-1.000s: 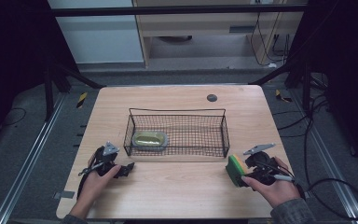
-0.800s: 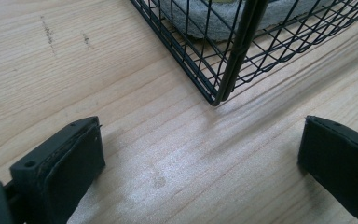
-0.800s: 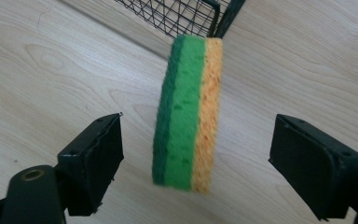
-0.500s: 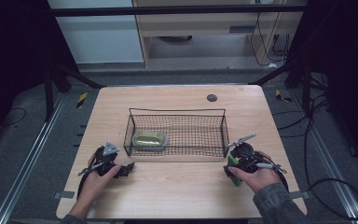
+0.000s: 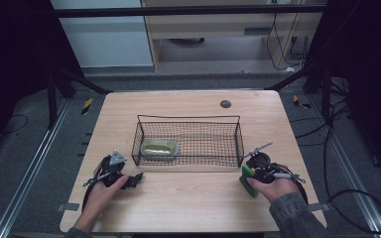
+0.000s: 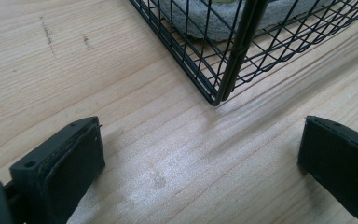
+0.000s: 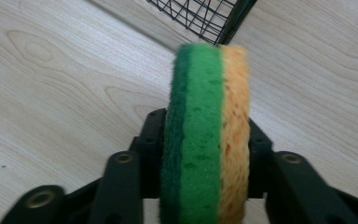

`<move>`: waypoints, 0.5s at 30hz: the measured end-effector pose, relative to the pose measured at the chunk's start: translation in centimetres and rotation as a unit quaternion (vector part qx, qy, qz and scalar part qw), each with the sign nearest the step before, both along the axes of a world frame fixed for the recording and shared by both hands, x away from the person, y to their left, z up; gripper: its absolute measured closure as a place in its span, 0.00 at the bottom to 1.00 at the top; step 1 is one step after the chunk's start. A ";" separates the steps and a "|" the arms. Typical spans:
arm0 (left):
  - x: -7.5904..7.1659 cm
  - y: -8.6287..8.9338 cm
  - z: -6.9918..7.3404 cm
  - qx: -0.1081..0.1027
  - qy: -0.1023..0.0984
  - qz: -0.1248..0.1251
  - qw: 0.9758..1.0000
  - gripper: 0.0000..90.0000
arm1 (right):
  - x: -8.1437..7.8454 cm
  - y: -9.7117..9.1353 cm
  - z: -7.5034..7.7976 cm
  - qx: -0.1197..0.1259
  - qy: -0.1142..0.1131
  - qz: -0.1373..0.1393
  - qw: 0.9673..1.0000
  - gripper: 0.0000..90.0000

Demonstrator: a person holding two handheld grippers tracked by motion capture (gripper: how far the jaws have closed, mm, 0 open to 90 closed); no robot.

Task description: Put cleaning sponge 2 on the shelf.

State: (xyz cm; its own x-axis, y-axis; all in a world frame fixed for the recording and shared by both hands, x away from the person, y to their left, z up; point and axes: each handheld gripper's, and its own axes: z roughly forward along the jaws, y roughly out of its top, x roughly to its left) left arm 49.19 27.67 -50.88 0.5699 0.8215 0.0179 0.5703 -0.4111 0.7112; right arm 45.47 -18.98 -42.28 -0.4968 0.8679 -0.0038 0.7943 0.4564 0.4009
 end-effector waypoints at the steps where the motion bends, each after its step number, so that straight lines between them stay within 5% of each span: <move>1: 0.0 0.0 0.0 0.001 -0.001 -0.001 1.000 0.00 | 0.0 -0.1 0.1 0.001 0.000 -0.001 1.000 0.71; 15: 0.0 0.0 0.0 0.001 -0.001 -0.002 1.000 0.00 | 1.9 -3.9 1.8 0.000 -0.063 -0.005 0.998 0.71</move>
State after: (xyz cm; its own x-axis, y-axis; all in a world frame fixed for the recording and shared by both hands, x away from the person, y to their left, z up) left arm 49.22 27.70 -50.87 0.5724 0.8197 0.0213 0.5679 -0.4149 0.7109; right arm 47.37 -22.84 -40.51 -0.4842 0.8726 -0.0646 0.7422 0.4487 0.4977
